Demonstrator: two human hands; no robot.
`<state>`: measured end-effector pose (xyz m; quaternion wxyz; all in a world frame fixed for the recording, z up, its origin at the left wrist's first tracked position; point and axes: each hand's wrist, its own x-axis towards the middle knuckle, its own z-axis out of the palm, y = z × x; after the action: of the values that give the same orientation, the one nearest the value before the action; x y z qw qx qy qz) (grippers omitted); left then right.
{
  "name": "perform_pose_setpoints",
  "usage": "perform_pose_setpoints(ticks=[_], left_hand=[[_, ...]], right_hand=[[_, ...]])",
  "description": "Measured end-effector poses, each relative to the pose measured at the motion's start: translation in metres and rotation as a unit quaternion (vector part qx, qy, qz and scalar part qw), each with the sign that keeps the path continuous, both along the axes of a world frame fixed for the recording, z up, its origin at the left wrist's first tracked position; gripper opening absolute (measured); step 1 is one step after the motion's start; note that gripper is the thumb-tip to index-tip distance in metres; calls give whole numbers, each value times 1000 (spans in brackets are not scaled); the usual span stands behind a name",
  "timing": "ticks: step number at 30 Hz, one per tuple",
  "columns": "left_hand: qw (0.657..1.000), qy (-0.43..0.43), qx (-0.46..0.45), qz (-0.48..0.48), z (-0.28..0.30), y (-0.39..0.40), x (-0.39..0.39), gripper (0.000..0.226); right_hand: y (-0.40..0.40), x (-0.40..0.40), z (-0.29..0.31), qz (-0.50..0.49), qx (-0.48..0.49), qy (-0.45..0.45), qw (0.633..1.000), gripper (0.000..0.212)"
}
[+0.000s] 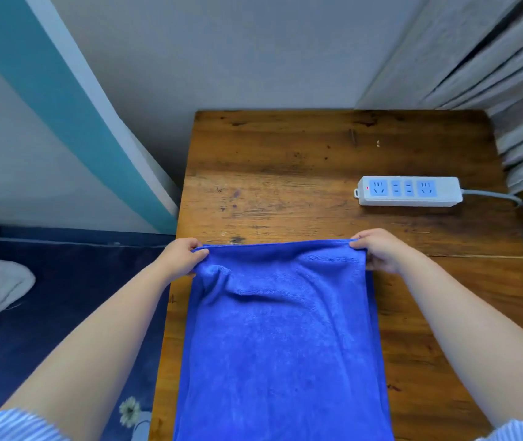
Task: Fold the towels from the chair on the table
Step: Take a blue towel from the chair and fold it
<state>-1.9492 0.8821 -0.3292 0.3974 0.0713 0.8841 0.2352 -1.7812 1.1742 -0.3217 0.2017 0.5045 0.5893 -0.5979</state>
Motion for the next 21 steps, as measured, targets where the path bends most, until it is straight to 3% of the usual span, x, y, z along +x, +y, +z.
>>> perform_pose_setpoints(ticks=[7, 11, 13, 16, 21], left_hand=[[991, -74, 81, 72, -12, 4, -12, 19], [986, -135, 60, 79, -22, -3, -13, 26], [989, -112, 44, 87, -27, -5, -13, 31], [996, -6, 33, 78, -31, -3, -13, 33], [992, 116, -12, -41, -33, -1, -5, 23]], right_hand=[[20, 4, -11, 63, 37, -137, 988, 11], [14, -1, -11, 136, 79, -165, 974, 1], [14, -3, -12, 152, 113, -158, 969, 4], [14, -5, -15, 173, 148, -155, 961, 9], [11, -5, -22, 263, 229, -167, 922, 13]])
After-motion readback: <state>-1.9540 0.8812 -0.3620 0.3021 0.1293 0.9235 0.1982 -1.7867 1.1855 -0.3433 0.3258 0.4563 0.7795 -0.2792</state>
